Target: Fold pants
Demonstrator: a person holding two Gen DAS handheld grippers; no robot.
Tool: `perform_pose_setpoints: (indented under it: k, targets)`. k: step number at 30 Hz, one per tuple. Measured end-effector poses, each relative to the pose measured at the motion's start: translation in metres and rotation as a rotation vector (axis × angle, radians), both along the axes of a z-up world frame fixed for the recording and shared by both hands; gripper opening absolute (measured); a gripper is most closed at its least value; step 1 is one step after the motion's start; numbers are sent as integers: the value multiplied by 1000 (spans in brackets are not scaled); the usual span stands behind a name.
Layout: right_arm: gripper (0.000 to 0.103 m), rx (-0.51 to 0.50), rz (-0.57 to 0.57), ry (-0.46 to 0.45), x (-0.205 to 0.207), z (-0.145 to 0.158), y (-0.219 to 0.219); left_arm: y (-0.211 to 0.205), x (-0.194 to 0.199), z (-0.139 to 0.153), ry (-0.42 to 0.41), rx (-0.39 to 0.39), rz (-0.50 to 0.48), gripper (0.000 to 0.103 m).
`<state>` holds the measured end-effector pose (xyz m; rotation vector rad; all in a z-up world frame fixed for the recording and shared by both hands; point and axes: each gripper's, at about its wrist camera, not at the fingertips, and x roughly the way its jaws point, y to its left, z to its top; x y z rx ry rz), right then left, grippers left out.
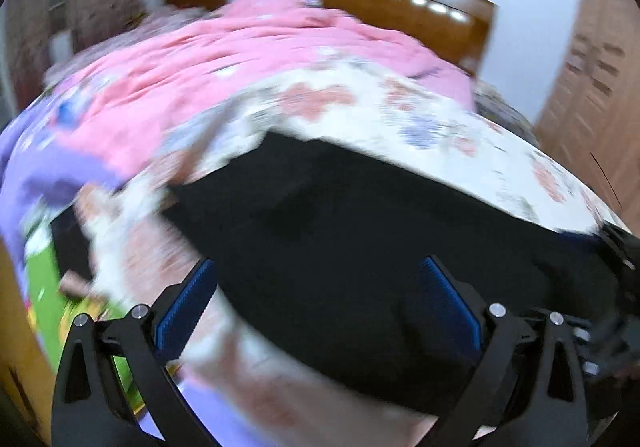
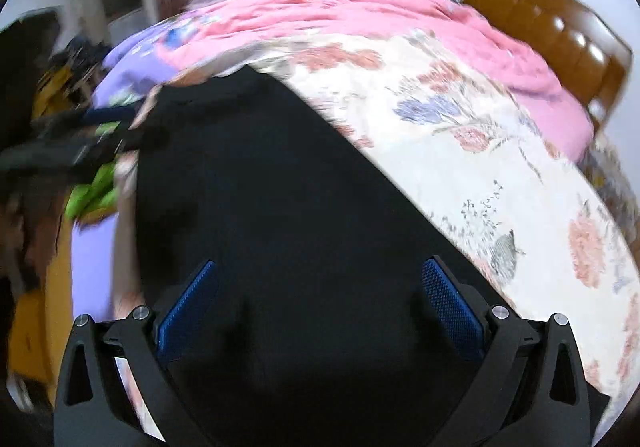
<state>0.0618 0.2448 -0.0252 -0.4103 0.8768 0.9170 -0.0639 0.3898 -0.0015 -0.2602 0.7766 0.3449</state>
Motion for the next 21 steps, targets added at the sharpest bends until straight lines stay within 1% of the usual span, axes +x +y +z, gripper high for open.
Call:
perform_pose_setpoints:
  k: [2,3,5,6,8,9,10,12,14,15,17,18,19,21]
  targets:
    - [98,5,-47,59,20,-9,-1,-13,33,0,7,-15,-82,101]
    - [98,4,-68,63,26,-13,0,-21,60,-1,19,-25,-132,101]
    - [98,-9,-90,68,35,-22,-4,-31,96,-7,39,-24,-189,101]
    - [98,-14,-89,63,34,-25,-5,-34,113,-12,58,-11,-203,101]
    - [98,-38,-83,16,37,-32,-13,-34,144,-38,149,7,-203,101]
    - [98,-55,-84,12,39,-36,-15,-34,149,-47,168,11,-200,102]
    - [98,-61,-85,12,41,-38,-19,-31,150,-54,142,-13,-200,102]
    - [98,-40,-99,8,44,-32,-27,-24,149,-53,118,-55,-190,102]
    - [98,-20,-154,-24,47,-24,-47,-22,146,-55,101,-61,-181,102]
    - [98,-25,-188,-28,54,-26,-61,-23,146,-55,95,-62,-178,102]
    - [98,-72,-267,-6,68,-38,-84,-22,146,-55,92,-60,-171,102]
    - [99,-44,-296,41,76,-45,-102,-22,146,-56,92,-57,-168,102]
    - [98,36,-313,87,81,-45,-121,-22,147,-57,92,-55,-164,102]
    - [98,-3,-415,25,80,-36,-142,-21,148,-57,92,-61,-161,102]
